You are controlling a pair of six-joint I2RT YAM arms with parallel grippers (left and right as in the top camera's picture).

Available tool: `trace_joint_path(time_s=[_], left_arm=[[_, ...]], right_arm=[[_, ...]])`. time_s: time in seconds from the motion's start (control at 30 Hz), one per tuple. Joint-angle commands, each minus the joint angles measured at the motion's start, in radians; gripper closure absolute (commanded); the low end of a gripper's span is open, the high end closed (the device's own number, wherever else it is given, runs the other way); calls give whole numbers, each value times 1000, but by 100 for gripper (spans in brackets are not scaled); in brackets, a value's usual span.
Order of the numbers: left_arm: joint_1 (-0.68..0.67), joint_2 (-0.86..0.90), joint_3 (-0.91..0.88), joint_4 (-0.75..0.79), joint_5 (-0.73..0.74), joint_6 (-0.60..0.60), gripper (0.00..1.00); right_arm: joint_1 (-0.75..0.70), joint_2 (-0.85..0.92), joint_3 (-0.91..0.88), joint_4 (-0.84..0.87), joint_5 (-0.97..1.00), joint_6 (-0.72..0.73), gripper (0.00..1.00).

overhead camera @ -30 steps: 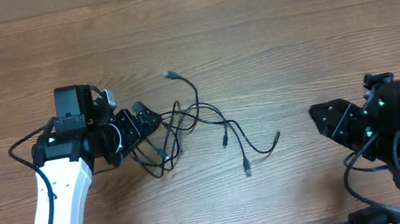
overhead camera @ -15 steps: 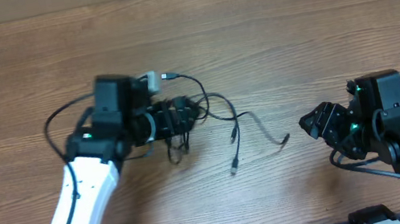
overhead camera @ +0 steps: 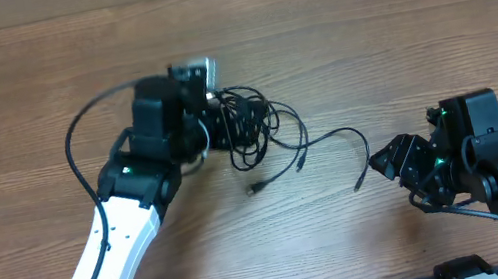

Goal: Untangle cables

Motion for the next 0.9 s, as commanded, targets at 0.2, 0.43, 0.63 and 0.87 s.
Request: trace_joint_path(time_s=[0.2, 0.43, 0.63, 0.87], left_arm=[[5, 31, 5, -414, -237, -16, 0], [5, -16, 5, -409, -131, -28, 1], [5, -187, 5, -395, -141, -34, 1], [5, -366, 5, -351, -160, -34, 12]], right_arm=[[-4, -6, 11, 17, -10, 2, 43], [-4, -7, 11, -10, -13, 1, 47], [-4, -79, 11, -35, -5, -33, 56], [-4, -232, 11, 32, 95, -14, 0]])
